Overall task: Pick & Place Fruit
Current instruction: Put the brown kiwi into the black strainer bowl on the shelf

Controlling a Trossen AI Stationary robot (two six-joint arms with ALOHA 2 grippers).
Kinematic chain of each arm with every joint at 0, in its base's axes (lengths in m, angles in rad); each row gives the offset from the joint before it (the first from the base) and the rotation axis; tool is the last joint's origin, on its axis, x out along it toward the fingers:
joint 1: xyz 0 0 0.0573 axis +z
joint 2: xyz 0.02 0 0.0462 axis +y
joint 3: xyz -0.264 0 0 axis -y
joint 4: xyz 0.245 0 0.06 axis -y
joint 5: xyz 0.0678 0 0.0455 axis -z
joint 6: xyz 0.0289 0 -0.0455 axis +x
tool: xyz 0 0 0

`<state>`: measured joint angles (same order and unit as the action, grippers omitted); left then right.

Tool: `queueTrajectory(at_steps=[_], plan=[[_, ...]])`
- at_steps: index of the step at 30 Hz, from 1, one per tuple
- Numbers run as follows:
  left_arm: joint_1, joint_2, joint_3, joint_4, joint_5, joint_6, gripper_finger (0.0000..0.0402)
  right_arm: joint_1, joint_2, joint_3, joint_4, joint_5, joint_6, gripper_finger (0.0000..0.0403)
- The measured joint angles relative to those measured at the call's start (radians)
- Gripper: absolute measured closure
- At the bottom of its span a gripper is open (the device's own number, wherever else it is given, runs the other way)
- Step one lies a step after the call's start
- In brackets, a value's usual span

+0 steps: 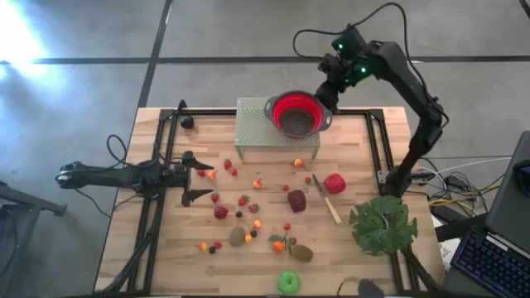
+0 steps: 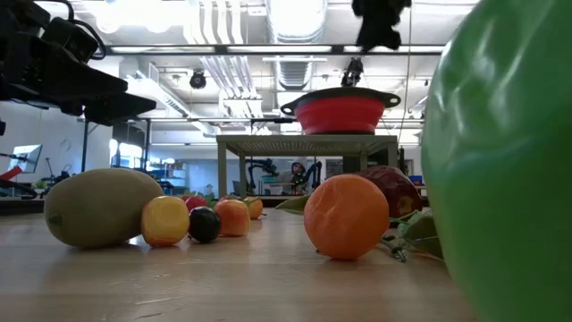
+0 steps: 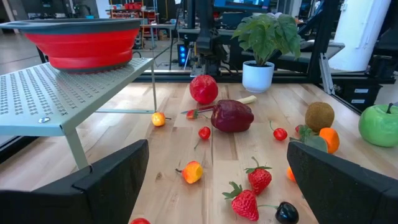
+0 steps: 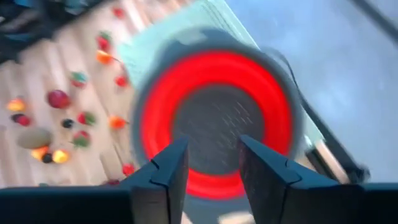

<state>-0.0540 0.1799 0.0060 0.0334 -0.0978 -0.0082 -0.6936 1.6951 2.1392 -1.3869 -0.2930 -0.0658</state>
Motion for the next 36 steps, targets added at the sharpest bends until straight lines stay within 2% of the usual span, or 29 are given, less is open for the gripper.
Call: queueTrajectory(at_steps=[9, 14, 21, 27, 36], plan=[[0.000, 0.000, 0.000, 0.000, 0.000, 0.000, 0.0014, 0.219, -0.059, -0.015, 0.146, -0.017, 0.013, 0.0327], [0.000, 0.000, 0.000, 0.000, 0.000, 0.000, 0.0014, 0.313, -0.066, -0.016, 0.209, -0.153, 0.015, 0.0350], [0.000, 0.000, 0.000, 0.000, 0.000, 0.000, 0.0014, 0.402, -0.065, -0.016, 0.253, -0.227, 0.022, 0.0367], [0.000, 0.000, 0.000, 0.000, 0.000, 0.000, 0.0014, 0.493, -0.069, -0.017, 0.341, -0.455, -0.043, 0.0373], [0.000, 0.000, 0.000, 0.000, 0.000, 0.000, 0.0014, 0.639, -0.091, -0.017, 0.422, -0.459, -0.203, 0.0376]])
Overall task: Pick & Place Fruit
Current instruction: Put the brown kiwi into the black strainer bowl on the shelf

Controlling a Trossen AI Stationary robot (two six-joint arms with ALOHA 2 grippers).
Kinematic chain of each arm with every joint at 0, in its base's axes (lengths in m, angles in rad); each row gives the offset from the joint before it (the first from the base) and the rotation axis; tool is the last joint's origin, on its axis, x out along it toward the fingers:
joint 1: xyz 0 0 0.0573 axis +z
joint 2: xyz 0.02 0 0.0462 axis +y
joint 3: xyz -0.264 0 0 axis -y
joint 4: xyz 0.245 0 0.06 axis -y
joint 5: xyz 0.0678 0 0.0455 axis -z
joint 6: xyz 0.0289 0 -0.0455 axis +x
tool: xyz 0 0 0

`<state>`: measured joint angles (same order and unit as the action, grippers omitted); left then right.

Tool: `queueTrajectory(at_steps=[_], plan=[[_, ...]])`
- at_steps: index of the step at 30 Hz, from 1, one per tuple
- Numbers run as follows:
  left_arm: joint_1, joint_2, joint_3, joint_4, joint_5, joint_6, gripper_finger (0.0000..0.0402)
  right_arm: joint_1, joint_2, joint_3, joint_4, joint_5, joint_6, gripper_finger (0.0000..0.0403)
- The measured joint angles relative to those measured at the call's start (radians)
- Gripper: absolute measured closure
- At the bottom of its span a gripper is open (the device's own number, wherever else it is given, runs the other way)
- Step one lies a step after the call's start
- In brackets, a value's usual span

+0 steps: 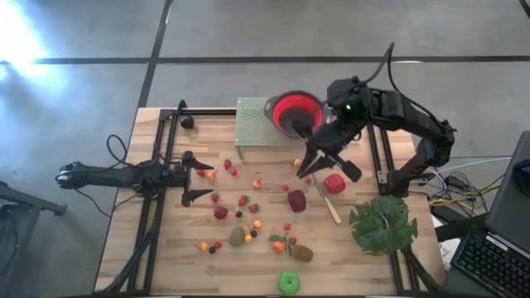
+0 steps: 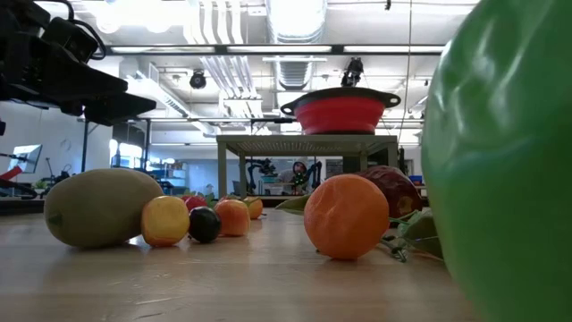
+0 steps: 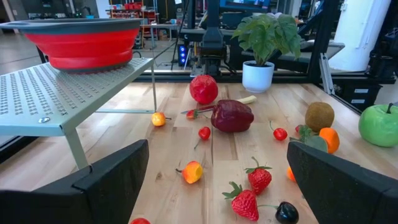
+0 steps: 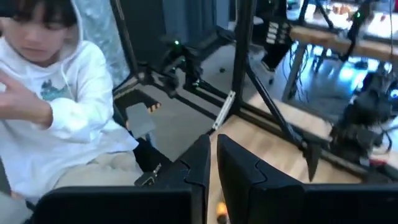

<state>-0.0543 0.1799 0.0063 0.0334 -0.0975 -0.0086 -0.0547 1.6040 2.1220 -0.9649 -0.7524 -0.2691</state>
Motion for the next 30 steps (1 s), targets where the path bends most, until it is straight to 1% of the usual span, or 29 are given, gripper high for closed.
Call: queueTrajectory(at_steps=[3, 8, 10, 13, 17, 25, 28, 30], plan=[[0.000, 0.000, 0.000, 0.000, 0.000, 0.000, 0.0014, 0.007, -0.003, -0.022, 0.014, 0.083, 0.000, 0.0382], [0.000, 0.000, 0.000, 0.000, 0.000, 0.000, 0.0014, 0.005, 0.001, -0.132, 0.084, 0.112, 0.012, 0.0393], [0.000, 0.000, 0.000, 0.000, 0.000, 0.000, 0.0014, 0.004, 0.001, -0.174, 0.134, 0.146, 0.029, 0.0393], [0.000, 0.000, 0.000, 0.000, 0.000, 0.000, 0.0014, 0.001, 0.000, -0.234, 0.179, 0.253, 0.049, 0.0394], [0.000, 0.000, 0.000, 0.000, 0.000, 0.000, 0.0014, 0.002, -0.003, -0.321, 0.191, 0.390, 0.103, 0.0394], [0.000, 0.000, 0.000, 0.000, 0.000, 0.000, 0.0014, 0.004, -0.045, -0.517, 0.151, 0.610, 0.243, 0.0394], [0.000, 0.000, 0.000, 0.000, 0.000, 0.000, 0.0014, 0.011, -0.063, -0.577, 0.140, 0.646, 0.292, 0.0394], [0.000, 0.000, 0.000, 0.000, 0.000, 0.000, 0.0014, 0.020, -0.078, -0.609, 0.138, 0.649, 0.328, 0.0394]])
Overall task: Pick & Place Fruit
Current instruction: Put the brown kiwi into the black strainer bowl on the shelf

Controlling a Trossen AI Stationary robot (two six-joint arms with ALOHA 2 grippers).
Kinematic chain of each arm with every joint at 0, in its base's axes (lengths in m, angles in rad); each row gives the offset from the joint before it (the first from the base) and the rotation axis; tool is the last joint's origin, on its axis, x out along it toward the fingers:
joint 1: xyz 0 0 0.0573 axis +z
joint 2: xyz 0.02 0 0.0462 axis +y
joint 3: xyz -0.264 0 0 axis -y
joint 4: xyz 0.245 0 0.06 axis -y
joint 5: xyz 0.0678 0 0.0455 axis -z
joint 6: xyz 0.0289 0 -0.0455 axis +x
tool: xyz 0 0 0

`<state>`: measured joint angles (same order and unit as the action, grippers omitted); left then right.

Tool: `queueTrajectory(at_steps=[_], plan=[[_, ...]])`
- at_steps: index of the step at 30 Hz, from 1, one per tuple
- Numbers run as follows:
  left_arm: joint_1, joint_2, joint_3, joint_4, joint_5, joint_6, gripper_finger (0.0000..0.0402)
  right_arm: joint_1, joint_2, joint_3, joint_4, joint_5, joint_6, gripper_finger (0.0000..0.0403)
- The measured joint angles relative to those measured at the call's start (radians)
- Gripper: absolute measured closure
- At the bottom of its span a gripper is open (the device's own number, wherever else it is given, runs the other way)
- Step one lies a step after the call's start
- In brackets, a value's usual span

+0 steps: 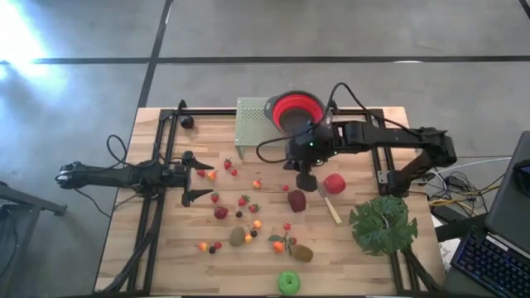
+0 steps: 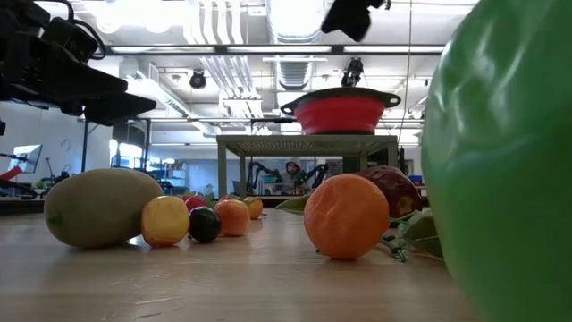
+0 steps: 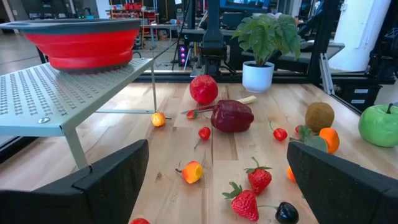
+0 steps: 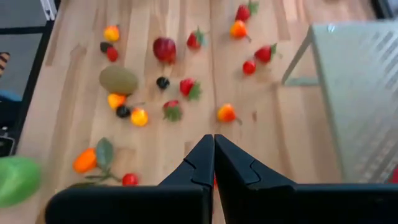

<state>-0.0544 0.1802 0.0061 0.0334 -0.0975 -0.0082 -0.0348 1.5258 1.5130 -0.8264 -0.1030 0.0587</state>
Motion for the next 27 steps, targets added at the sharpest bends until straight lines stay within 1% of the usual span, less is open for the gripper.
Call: queueTrajectory(at_steps=[6, 9, 14, 17, 21, 27], plan=[[0.000, 0.000, 0.000, 0.000, 0.000, 0.000, 0.0014, 0.064, -0.021, -0.056, -0.002, 0.015, 0.085, 0.0394], [0.000, 0.000, 0.000, 0.000, 0.000, 0.000, 0.0014, 0.110, -0.020, -0.054, -0.023, 0.088, 0.116, 0.0394], [0.000, 0.000, 0.000, 0.000, 0.000, 0.000, 0.0014, 0.187, -0.021, -0.046, -0.093, 0.237, 0.121, 0.0394], [0.000, 0.000, 0.000, 0.000, 0.000, 0.000, 0.0014, 0.222, -0.026, -0.046, -0.132, 0.283, 0.183, 0.0394], [0.000, 0.000, 0.000, 0.000, 0.000, 0.000, 0.0014, 0.248, -0.034, -0.046, -0.171, 0.289, 0.317, 0.0394], [0.000, 0.000, 0.000, 0.000, 0.000, 0.000, 0.0014, 0.267, -0.034, -0.046, -0.226, 0.290, 0.405, 0.0394]])
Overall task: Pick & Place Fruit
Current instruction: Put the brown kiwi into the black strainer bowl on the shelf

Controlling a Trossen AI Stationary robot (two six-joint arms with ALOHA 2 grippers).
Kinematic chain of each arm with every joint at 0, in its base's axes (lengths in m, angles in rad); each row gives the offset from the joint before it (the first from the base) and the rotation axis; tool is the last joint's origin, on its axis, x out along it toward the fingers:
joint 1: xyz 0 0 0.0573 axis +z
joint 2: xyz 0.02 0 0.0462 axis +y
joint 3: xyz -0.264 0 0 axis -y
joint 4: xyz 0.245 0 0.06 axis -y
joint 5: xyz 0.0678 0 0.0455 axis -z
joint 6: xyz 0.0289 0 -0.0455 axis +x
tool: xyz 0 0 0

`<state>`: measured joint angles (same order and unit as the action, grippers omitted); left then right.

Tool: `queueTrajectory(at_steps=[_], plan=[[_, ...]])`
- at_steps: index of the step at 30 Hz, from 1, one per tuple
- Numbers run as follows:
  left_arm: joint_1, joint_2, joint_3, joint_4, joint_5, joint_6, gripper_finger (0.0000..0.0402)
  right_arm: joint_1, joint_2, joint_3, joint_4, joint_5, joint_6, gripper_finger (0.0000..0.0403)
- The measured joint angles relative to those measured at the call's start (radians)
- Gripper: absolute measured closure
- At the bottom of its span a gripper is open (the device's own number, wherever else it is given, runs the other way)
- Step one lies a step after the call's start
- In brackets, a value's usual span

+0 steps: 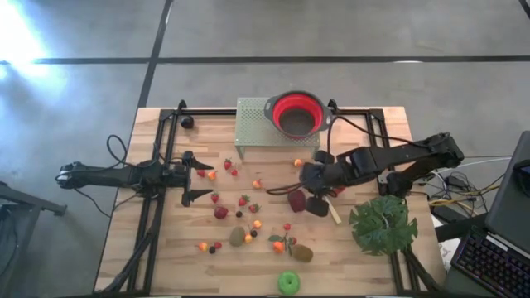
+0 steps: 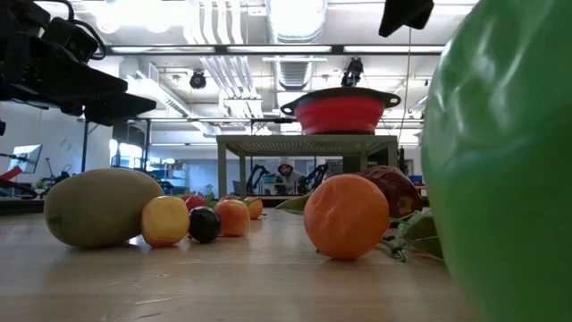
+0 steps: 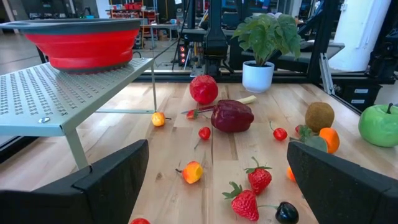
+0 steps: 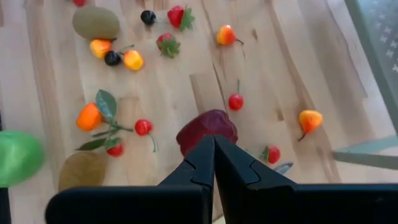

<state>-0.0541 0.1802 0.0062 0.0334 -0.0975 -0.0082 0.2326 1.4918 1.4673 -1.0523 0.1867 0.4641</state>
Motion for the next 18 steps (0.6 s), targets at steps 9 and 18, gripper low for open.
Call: queueTrajectory(at_steps=[9, 18], plan=[[0.000, 0.000, 0.000, 0.000, 0.000, 0.000, 0.0014, 0.071, 0.000, -0.009, -0.033, 0.043, 0.052, 0.0394], [0.000, 0.000, 0.000, 0.000, 0.000, 0.000, 0.0014, 0.185, 0.000, -0.013, 0.076, 0.052, 0.039, 0.0394]])
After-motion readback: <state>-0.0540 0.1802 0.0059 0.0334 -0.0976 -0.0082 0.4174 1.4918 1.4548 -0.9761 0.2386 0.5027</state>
